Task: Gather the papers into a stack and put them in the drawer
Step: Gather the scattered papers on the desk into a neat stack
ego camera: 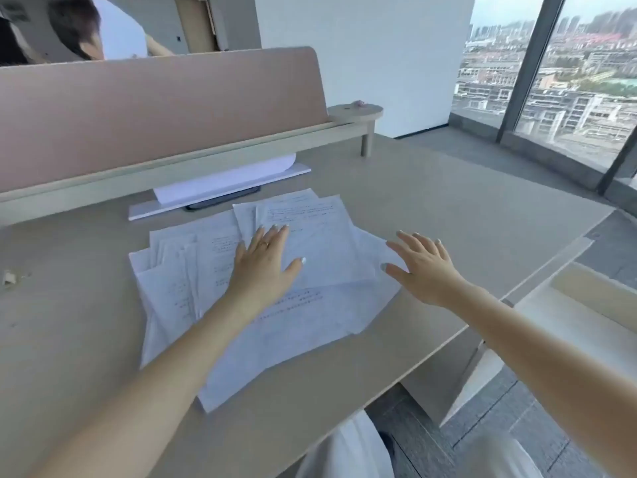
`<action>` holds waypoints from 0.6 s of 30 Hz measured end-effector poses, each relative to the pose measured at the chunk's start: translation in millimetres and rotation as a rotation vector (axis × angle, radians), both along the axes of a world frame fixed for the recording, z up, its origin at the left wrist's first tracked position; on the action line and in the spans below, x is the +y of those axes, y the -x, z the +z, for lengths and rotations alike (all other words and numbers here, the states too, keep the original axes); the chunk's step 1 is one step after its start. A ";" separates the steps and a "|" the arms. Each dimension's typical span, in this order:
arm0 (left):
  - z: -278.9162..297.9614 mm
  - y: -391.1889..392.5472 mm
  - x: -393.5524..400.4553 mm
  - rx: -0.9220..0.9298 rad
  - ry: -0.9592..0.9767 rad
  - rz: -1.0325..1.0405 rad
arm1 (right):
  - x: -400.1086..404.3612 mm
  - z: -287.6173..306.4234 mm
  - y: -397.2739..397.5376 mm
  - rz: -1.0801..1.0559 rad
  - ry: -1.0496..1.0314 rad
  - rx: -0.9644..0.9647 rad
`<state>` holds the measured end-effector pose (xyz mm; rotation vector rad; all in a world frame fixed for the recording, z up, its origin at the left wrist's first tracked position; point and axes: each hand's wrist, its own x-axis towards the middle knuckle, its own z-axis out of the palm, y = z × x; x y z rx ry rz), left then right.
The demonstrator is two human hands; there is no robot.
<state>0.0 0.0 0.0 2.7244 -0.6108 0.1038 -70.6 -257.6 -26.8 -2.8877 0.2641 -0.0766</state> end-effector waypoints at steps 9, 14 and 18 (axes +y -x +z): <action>-28.3 23.6 102.5 0.108 -0.078 0.198 | 55.9 -5.2 -23.1 0.021 0.006 0.034; -25.7 15.4 99.7 0.124 0.229 0.247 | 50.0 0.9 -74.1 -0.036 -0.063 -0.043; -4.9 -26.6 65.9 0.219 0.619 0.308 | 42.0 -7.3 -117.5 -0.051 -0.159 -0.039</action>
